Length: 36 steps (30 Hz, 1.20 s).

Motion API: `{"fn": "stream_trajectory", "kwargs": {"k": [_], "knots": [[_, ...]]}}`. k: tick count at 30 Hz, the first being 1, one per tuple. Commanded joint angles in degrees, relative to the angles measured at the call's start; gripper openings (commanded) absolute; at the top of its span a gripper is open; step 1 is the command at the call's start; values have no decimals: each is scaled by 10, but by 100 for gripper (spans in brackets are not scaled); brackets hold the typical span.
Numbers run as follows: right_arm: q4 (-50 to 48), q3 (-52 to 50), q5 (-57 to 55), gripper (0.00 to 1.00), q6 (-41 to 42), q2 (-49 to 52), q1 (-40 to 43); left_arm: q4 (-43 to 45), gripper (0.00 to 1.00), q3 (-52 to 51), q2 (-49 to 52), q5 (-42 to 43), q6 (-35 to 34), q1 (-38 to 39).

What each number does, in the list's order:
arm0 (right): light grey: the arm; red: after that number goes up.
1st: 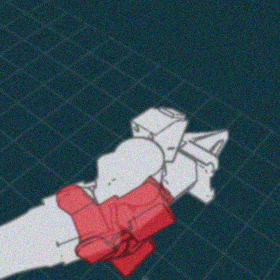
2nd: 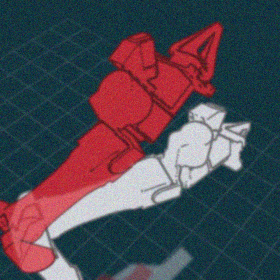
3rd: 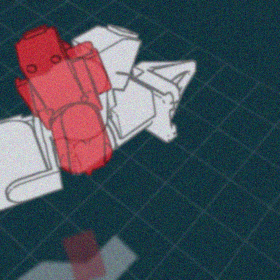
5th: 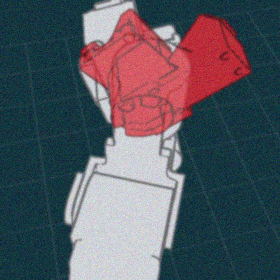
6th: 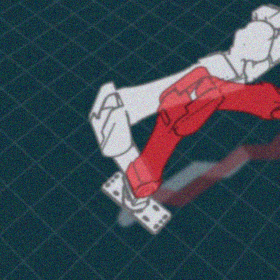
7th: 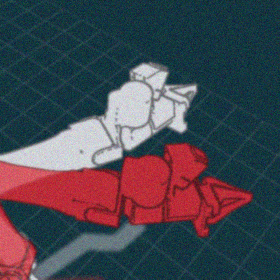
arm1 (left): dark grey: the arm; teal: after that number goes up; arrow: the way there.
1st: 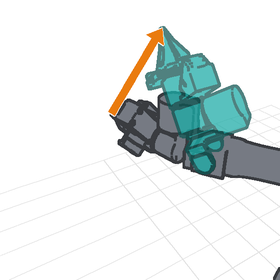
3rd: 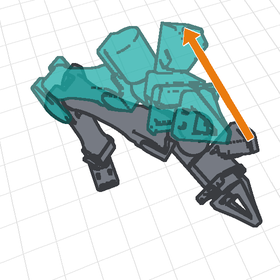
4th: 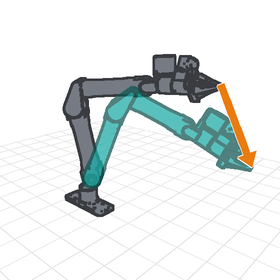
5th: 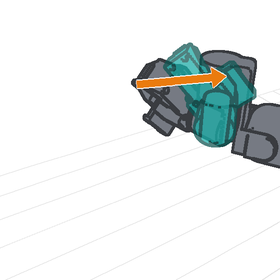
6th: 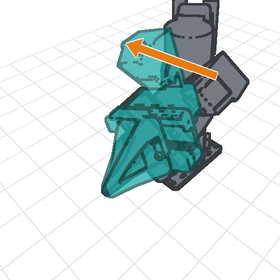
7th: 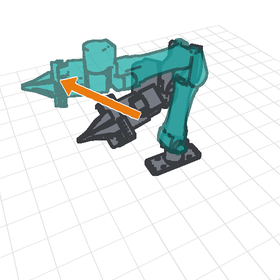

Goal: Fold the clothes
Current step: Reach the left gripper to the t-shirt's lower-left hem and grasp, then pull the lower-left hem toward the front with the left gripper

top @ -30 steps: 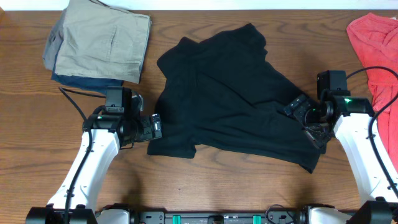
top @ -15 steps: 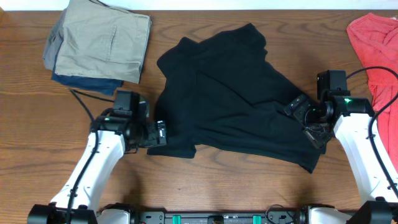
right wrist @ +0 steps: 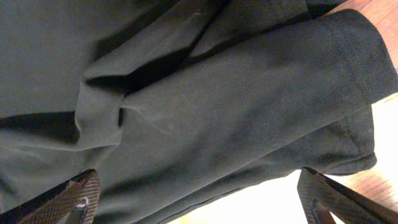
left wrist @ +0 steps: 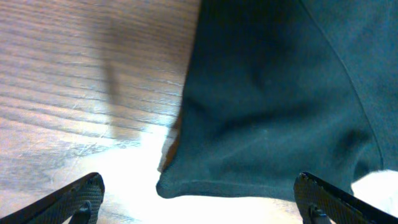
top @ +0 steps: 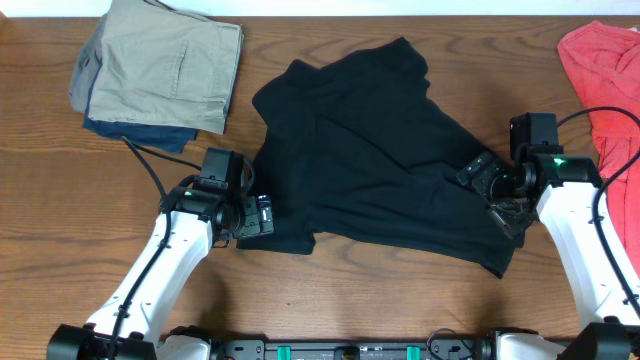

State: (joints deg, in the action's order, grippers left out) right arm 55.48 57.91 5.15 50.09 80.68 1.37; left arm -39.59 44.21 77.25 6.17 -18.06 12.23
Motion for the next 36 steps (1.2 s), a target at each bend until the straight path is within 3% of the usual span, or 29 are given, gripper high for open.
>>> {"fn": "stream_trajectory", "kwargs": {"k": [1, 29, 36], "knots": [[0, 2, -2, 99, 7, -2, -5, -1, 98, -12, 3, -18, -23, 1], [0, 2, -2, 99, 7, -2, -5, 28, 99, -28, 90, 20, -26, 1], [0, 2, -2, 99, 7, -2, -5, 23, 88, -28, 90, 20, -2, 1]]}}
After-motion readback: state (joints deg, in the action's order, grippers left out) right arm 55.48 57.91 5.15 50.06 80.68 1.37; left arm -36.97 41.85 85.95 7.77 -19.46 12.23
